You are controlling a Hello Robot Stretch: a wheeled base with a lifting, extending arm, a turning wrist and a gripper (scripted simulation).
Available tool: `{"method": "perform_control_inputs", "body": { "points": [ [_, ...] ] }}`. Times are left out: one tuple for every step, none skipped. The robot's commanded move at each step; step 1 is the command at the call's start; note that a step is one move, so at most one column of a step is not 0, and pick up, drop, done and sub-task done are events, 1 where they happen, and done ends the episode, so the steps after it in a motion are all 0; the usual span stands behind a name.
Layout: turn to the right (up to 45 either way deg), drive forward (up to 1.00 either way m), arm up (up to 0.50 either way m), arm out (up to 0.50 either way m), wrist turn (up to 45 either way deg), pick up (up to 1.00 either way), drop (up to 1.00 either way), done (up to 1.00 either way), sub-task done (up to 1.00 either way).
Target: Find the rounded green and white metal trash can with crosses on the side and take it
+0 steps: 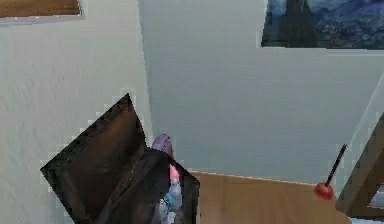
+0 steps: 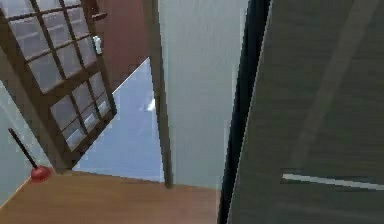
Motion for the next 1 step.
{"method": "perform_control_inputs", "body": {
  "points": [
    [45.0,0.0,0.0,0.0,0.0,0.0,0.0,0.0,0.0]
  ]
}}
